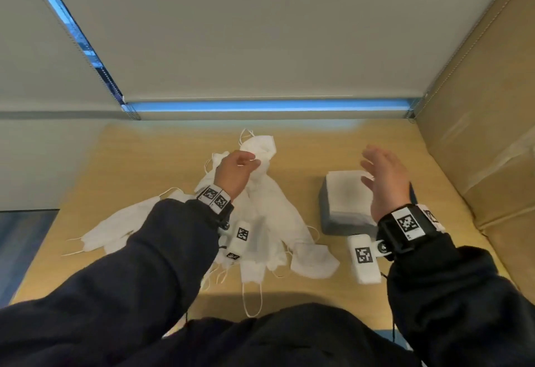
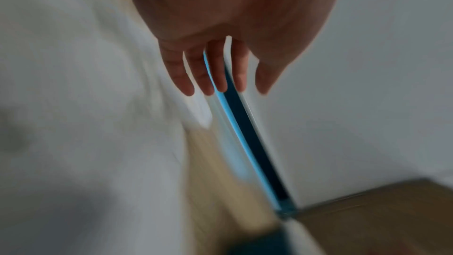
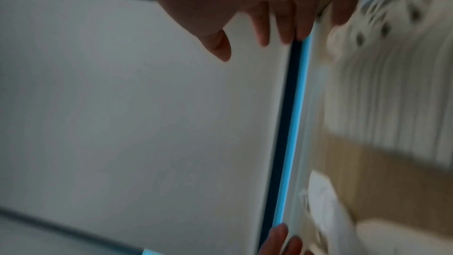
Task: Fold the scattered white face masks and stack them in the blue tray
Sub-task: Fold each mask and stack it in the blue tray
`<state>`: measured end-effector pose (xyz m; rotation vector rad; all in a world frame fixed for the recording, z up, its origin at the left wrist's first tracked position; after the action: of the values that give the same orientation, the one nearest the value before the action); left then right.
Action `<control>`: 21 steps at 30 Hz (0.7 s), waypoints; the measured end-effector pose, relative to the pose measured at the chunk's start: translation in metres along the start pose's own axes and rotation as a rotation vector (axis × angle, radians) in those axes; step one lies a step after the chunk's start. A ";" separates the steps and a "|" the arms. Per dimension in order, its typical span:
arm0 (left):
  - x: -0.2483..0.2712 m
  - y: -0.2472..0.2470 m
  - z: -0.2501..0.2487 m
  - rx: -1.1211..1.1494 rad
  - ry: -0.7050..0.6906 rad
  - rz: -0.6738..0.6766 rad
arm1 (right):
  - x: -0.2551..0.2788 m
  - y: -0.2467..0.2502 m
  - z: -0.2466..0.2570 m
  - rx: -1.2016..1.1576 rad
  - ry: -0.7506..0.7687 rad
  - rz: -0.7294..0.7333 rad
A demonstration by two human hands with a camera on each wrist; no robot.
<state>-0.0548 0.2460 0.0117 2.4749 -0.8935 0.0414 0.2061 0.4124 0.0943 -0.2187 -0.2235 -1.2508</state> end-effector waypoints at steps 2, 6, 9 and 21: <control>-0.008 0.038 0.024 -0.395 -0.071 0.065 | 0.018 -0.053 -0.016 0.034 -0.010 0.203; -0.001 0.066 0.084 -0.941 -0.106 0.450 | 0.028 -0.130 -0.090 0.585 -0.170 0.515; 0.000 0.072 0.107 -0.897 -0.196 0.512 | 0.022 -0.146 -0.138 1.158 -0.135 0.455; -0.060 0.223 0.078 -0.389 -0.154 0.022 | -0.023 -0.147 -0.112 1.361 -0.103 0.259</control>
<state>-0.2480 0.0985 0.0323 2.1260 -0.8952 -0.2924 0.0645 0.3577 -0.0132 0.8390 -1.0329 -0.6186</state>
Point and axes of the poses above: each hand's wrist, its own x-axis away from the middle knuckle, its own y-axis out of the back of the hand, z = x × y, the point moved 4 cm from there along -x, towards the middle knuckle, and after that the axes turned 5 degrees about -x, right-handed, at the moved point
